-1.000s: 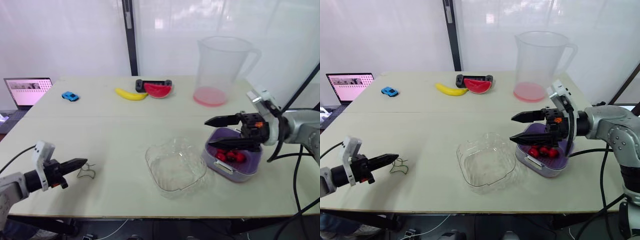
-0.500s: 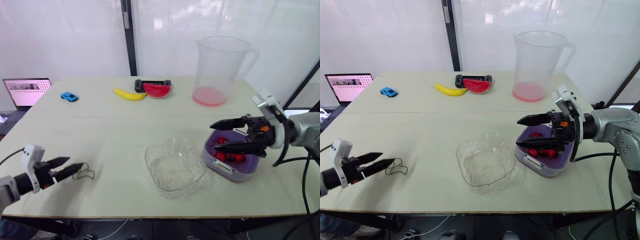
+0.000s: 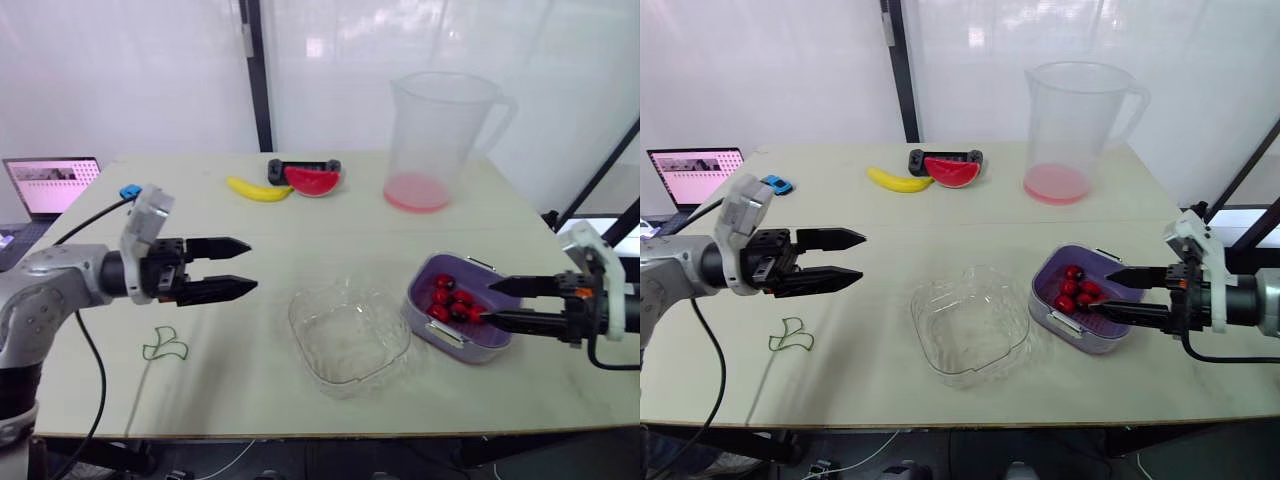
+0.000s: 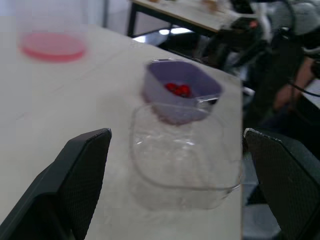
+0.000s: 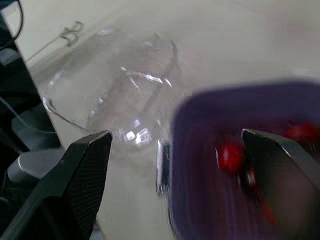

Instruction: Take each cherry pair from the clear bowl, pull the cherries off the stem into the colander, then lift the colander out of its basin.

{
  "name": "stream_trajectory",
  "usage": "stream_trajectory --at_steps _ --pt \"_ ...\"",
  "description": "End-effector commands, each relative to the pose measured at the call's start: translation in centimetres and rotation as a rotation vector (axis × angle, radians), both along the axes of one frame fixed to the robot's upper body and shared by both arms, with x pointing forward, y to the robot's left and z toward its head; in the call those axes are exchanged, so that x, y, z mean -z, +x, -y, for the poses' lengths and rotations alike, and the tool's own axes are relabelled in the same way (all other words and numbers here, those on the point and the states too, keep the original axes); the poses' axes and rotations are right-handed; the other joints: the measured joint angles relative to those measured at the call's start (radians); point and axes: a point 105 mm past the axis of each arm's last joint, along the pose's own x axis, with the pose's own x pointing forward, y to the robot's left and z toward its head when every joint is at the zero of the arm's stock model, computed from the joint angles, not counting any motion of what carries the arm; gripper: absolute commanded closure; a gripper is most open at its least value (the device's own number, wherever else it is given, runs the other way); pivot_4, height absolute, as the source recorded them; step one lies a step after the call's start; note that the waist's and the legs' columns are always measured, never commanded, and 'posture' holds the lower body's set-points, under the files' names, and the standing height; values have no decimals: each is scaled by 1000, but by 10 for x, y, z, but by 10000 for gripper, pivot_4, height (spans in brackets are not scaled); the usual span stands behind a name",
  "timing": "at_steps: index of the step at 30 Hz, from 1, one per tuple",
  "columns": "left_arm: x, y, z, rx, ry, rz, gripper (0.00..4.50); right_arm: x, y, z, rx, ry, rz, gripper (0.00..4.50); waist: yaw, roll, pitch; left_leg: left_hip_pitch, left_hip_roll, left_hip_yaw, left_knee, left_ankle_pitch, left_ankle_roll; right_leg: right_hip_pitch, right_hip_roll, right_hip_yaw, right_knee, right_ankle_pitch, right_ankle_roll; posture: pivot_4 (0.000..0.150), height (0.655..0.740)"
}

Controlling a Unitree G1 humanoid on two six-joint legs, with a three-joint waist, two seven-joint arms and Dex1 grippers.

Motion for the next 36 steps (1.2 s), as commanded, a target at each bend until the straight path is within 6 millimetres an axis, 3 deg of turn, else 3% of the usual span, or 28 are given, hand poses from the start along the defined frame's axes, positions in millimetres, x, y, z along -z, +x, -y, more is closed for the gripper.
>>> stream_trajectory --at_steps 1,8,11,14,19,22,31,36 --pt "-1 -9 18 123 46 15 224 -6 -15 10 57 -60 36 0 1 0 0 0 0 0 0 0 0 1 0 0 0 0 0 1500 7400" --pt "-12 -5 38 253 30 85 224 7 -43 31 217 -296 78 0 7 0 0 2 0 0 2 0 0 5 1 -1 -2 0 0 1500 7400" --pt "-6 4 40 265 45 97 224 4 -52 21 242 -427 150 0 5 0 0 3 0 1 1 0 0 7 1 -2 -4 0 0 1500 7400" --pt "3 8 42 277 49 106 224 4 -62 -2 226 -450 46 0 -1 0 0 7 0 0 0 0 0 9 1 0 -4 0 0 1500 7400" --pt "13 11 46 271 38 115 224 0 -51 -31 169 -482 7 0 4 -1 0 8 1 -2 -1 0 0 11 1 -1 -6 0 0 1500 7400" --pt "20 14 47 258 48 129 224 8 -39 -41 135 -557 -12 0 7 -1 0 9 2 -2 -1 -1 1 14 0 -2 -9 0 0 1500 7400" --pt "24 10 45 229 31 147 224 22 6 -59 153 -632 -2 0 0 -1 0 7 2 -2 -2 -1 2 10 -1 -1 -10 0 0 1500 7400" --pt "23 11 40 192 36 156 224 31 16 -64 160 -634 -24 0 3 -1 0 4 2 -2 -2 -1 2 7 -1 -1 -9 0 0 1500 7400"
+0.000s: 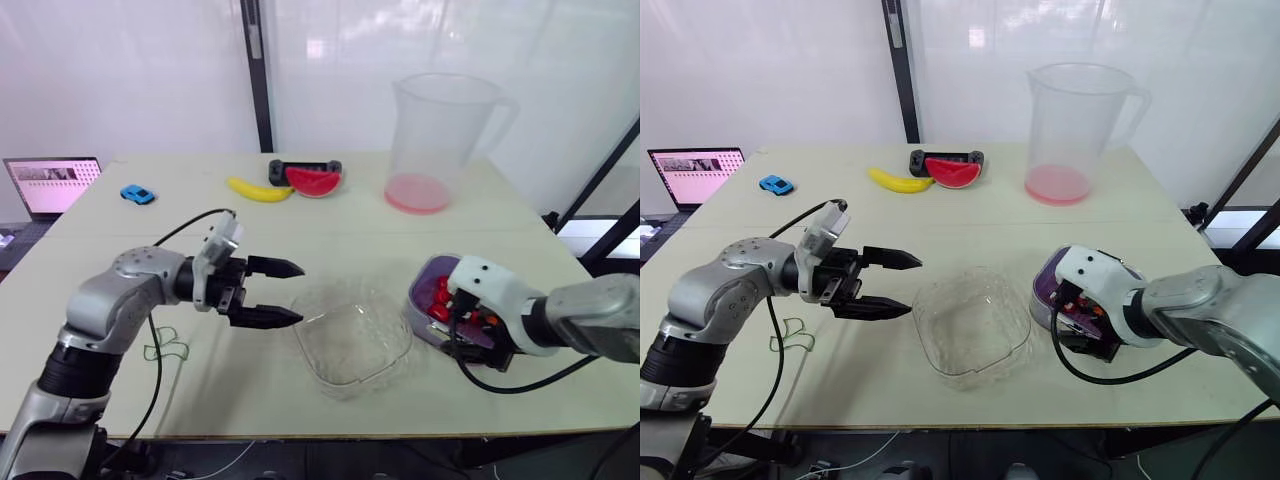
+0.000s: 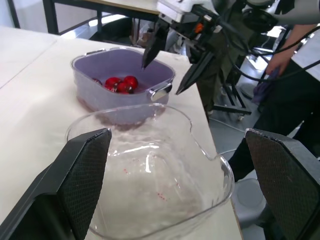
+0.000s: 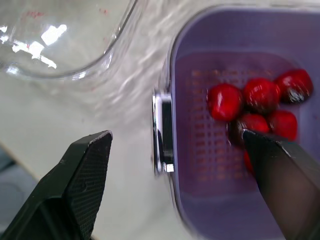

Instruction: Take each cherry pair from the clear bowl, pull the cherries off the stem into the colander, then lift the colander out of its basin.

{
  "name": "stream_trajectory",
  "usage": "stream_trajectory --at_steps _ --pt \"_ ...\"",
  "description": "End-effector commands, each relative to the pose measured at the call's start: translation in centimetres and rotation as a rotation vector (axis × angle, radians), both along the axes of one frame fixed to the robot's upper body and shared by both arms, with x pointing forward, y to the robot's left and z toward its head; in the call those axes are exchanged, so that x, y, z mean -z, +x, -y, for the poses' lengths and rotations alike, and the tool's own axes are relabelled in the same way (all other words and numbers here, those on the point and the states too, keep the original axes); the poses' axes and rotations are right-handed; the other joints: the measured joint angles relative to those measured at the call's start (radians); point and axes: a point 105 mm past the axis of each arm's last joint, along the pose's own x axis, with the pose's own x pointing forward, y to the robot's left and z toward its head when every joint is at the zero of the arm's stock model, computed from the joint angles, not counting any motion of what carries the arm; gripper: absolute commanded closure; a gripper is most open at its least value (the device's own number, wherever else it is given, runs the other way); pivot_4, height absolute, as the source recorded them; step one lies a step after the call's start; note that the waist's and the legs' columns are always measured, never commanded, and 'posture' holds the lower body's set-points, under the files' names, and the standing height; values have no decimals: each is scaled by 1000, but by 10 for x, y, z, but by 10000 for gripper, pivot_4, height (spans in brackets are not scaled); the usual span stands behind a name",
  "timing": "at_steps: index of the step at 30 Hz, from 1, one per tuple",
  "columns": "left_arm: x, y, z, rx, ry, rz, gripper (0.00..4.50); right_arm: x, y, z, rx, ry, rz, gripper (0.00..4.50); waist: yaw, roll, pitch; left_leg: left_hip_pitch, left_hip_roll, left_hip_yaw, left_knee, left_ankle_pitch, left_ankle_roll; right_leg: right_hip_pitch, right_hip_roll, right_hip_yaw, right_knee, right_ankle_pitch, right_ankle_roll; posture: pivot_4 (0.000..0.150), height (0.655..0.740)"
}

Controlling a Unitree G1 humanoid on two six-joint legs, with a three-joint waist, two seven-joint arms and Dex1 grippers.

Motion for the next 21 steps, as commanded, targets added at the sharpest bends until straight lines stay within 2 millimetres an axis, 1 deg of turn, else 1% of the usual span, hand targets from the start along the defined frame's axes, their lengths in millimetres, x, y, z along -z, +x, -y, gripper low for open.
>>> stream_trajectory --at_steps 1,2,5,6,8,11,12,17,21 --pt "-12 -2 -4 -26 -7 72 224 0 6 1 25 -15 13 0 3 0 0 0 0 0 0 0 0 0 0 0 0 0 0 1500 7400" --pt "-12 -3 -5 -30 -7 73 224 1 6 1 28 -13 8 0 3 0 0 0 0 0 1 0 0 0 0 0 0 0 0 1500 7400" --pt "-12 -3 -5 -43 -3 78 0 8 7 1 46 -5 -18 10059 3 0 0 -1 0 0 1 0 0 0 0 0 0 0 0 1500 7400" --pt "-12 -3 -5 -46 -3 78 0 10 7 2 53 -4 -22 14478 2 0 0 -1 0 0 1 0 0 0 0 0 0 0 0 1500 7400" --pt "-12 -3 -4 -50 -4 80 0 14 8 2 66 -5 -27 24751 1 0 0 -1 0 0 1 0 0 0 0 0 0 0 0 1500 7400" --pt "-13 -2 -3 -53 -2 84 0 14 8 -2 56 16 -29 39770 1 0 0 -1 0 0 1 0 0 0 0 0 0 0 0 1500 7400" --pt "-13 -1 -2 -53 -3 85 0 13 8 -3 52 28 -29 43225 1 0 0 -1 0 0 1 0 0 0 0 0 0 0 0 1500 7400" --pt "-12 4 -2 -54 -1 92 0 4 6 -11 22 98 -31 42981 1 0 0 -1 -1 0 1 0 0 0 1 0 0 0 0 1500 7400" --pt "-15 7 1 -48 -10 95 0 3 4 -11 27 98 -34 42981 -1 0 0 -1 -1 0 1 0 0 0 1 0 0 0 0 1500 7400"
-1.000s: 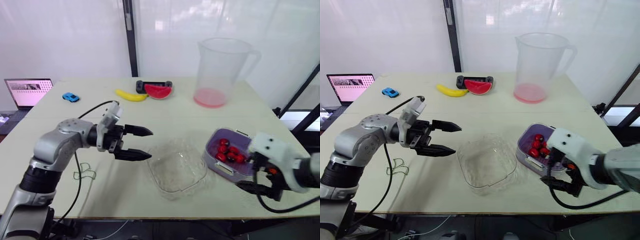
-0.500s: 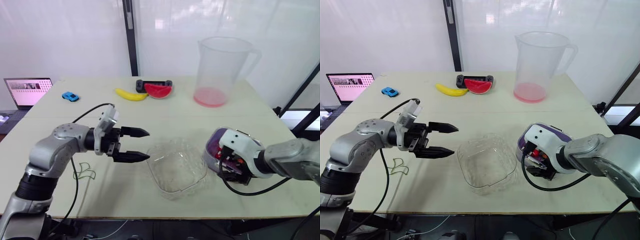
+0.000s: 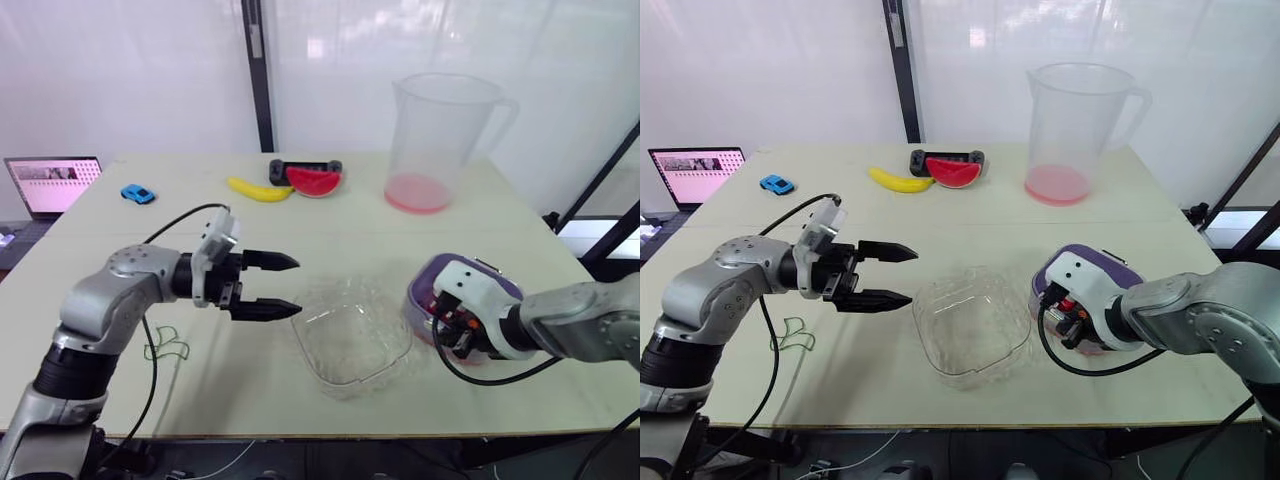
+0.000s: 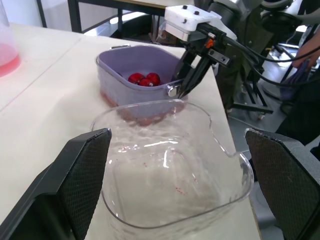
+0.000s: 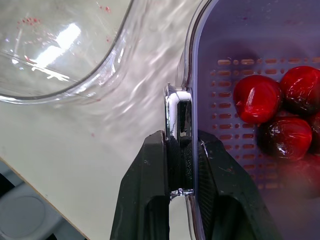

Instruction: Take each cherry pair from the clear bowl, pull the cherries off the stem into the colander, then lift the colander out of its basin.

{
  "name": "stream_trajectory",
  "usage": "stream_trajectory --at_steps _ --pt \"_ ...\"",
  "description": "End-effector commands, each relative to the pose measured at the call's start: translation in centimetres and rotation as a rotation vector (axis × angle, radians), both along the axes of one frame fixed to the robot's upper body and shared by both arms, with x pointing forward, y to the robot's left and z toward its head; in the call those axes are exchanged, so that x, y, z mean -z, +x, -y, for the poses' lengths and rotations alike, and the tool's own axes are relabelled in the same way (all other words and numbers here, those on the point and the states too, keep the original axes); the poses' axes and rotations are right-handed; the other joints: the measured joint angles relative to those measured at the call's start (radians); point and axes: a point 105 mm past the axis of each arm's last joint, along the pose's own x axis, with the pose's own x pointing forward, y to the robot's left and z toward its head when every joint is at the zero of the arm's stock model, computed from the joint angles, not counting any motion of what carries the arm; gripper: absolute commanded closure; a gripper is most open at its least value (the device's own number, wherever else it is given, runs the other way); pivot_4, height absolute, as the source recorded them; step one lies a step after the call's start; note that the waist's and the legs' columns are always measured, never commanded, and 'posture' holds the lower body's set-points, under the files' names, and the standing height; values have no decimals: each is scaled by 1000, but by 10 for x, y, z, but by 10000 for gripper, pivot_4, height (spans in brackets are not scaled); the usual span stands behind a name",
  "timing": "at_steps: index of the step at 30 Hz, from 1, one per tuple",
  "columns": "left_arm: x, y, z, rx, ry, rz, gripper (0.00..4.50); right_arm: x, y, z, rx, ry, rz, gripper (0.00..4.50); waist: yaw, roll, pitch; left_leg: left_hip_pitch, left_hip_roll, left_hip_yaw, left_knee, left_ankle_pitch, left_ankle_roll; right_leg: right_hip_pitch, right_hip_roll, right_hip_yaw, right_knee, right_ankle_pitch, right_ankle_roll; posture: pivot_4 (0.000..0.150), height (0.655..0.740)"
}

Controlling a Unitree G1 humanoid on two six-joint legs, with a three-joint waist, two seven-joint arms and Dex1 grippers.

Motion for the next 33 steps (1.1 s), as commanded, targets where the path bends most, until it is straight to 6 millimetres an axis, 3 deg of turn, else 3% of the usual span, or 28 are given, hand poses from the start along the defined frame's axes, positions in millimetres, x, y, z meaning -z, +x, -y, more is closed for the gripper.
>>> stream_trajectory --at_steps 1,12,22,27,33 --pt "-10 -1 3 20 -7 54 0 -13 -2 -2 -14 14 40 42981 -1 0 0 0 0 0 0 0 0 0 0 0 0 0 0 1500 7400" --pt "-9 4 10 39 -18 52 0 -38 -22 2 -90 -57 66 42981 2 1 1 -2 0 0 0 0 0 -2 0 0 0 0 0 1500 7400" --pt "-9 8 13 52 -25 56 0 -82 -25 6 -117 29 162 42981 2 1 1 -3 0 0 0 0 0 -2 0 0 0 0 0 1500 7400" --pt "-10 8 12 50 -24 58 0 -89 -26 12 -98 49 166 42981 3 1 1 -3 0 0 0 0 0 -2 0 0 0 0 0 1500 7400" --pt "-10 8 10 47 -20 61 0 -81 -26 11 -103 73 143 42981 3 1 1 -3 0 0 0 0 0 -2 0 0 0 0 0 1500 7400"
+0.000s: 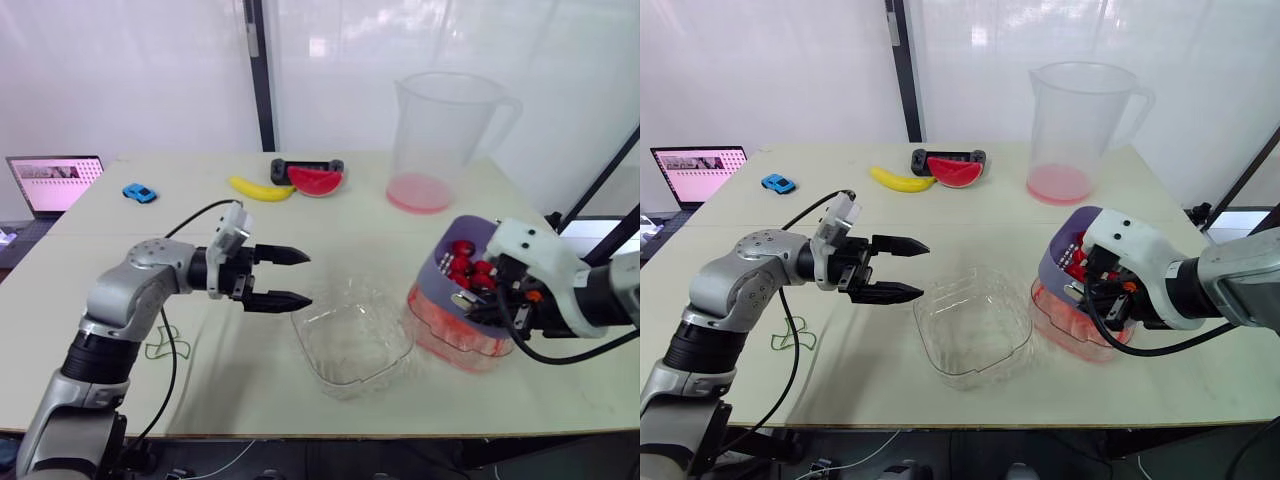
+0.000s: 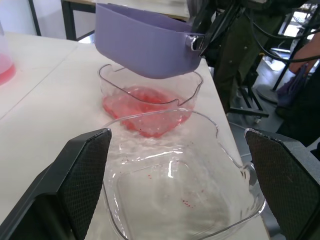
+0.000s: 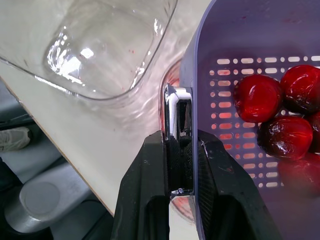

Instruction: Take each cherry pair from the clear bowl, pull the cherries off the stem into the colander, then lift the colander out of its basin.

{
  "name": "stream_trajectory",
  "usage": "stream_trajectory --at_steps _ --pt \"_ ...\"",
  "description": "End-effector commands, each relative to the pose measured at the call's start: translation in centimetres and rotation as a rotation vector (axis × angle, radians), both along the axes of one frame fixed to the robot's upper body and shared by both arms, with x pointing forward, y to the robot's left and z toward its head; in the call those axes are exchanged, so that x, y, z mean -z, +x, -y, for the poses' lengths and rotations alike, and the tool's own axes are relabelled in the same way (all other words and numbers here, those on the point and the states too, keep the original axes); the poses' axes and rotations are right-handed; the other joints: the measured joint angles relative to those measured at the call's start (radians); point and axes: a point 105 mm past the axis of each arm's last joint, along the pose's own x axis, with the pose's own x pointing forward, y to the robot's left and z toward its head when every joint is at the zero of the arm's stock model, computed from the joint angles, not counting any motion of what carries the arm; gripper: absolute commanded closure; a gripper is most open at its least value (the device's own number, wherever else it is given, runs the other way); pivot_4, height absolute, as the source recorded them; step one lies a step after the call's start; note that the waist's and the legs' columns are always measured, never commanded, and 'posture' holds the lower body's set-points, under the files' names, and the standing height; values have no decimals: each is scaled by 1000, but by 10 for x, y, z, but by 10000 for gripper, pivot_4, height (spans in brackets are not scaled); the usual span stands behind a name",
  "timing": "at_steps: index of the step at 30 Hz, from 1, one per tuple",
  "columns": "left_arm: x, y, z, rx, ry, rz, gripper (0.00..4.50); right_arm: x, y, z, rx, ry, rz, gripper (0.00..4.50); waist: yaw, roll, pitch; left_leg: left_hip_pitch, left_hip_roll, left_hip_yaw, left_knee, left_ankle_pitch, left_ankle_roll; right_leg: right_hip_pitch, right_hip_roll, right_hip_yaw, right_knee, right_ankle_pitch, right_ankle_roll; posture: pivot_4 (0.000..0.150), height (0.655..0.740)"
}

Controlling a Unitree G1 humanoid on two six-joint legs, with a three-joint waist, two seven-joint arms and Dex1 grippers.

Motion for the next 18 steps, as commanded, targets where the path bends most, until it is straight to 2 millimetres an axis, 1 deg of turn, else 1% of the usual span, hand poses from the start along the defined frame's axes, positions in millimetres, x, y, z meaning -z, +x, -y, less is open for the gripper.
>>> stream_trajectory --at_steps 1,6,10,13,14,16,18 --pt "-11 -2 -2 7 -5 55 0 -11 2 -2 -9 24 70 42981 0 0 0 0 0 0 0 0 0 0 0 0 0 0 0 1500 7400" --pt "-11 -3 -4 3 0 55 0 -5 2 -1 1 35 55 42981 0 0 0 0 0 0 0 0 0 0 0 0 0 0 0 1500 7400" --pt "-11 -2 -5 -15 10 40 0 -5 2 -4 -13 48 53 42981 0 0 0 0 0 0 0 0 0 0 0 0 0 0 0 1500 7400" --pt "-13 -2 -9 -30 3 35 0 2 2 0 1 10 34 42981 0 0 0 0 0 0 0 0 0 0 0 0 0 0 0 1500 7400" --pt "-18 -3 -11 -31 -33 28 0 0 4 1 9 13 44 42981 0 0 0 0 0 0 0 0 0 0 0 0 0 0 0 1500 7400" --pt "-35 2 -20 -70 -175 -26 0 -4 7 1 10 15 63 42981 0 0 0 0 0 0 0 0 0 0 0 0 0 0 0 1500 7400" --pt "-34 5 -30 -113 -170 -12 0 -7 8 -1 -6 13 67 42981 -3 0 0 0 1 0 0 0 0 -1 0 0 0 0 0 1500 7400"
